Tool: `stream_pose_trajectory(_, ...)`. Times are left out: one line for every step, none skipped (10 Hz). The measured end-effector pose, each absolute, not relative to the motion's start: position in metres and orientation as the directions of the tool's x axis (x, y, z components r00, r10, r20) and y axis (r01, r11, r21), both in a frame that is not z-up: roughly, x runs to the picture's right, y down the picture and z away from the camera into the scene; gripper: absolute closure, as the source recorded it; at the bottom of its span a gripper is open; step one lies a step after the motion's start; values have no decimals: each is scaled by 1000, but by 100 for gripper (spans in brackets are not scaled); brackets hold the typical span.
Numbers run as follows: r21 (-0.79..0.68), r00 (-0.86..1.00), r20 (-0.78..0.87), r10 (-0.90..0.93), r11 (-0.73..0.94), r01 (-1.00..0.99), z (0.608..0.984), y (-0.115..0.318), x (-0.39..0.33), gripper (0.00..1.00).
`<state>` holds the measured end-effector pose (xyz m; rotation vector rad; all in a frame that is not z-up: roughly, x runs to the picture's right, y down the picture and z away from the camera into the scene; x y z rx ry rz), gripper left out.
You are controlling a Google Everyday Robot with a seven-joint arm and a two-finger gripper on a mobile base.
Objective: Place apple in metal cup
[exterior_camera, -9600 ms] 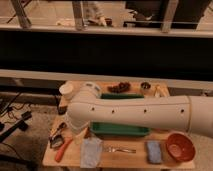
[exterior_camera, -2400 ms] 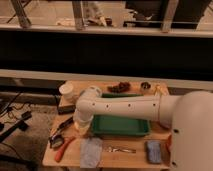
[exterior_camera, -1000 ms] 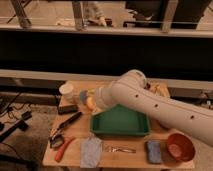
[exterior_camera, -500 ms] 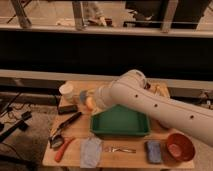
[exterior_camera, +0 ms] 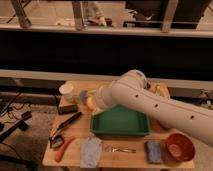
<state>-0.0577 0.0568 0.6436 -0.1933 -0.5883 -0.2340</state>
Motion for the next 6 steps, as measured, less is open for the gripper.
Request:
stream_pose_trajectory(-115,818,556,-150,960,254,646,53,-53,91)
stream_pose_trajectory(-114,830,540,-139,965,235,650,47,-43,91)
stream_pose_trajectory(-116,845,522,-116,972,205,655,41,-27,91)
stream_pose_trajectory(-117,857,506,-95,977,177,659,36,-13,91)
stream_pose_trajectory(-117,871,486,-74,982,149,664,29,4,91)
stream_pose_trajectory(-119,881,469,-53,985,123,669,24,18,91)
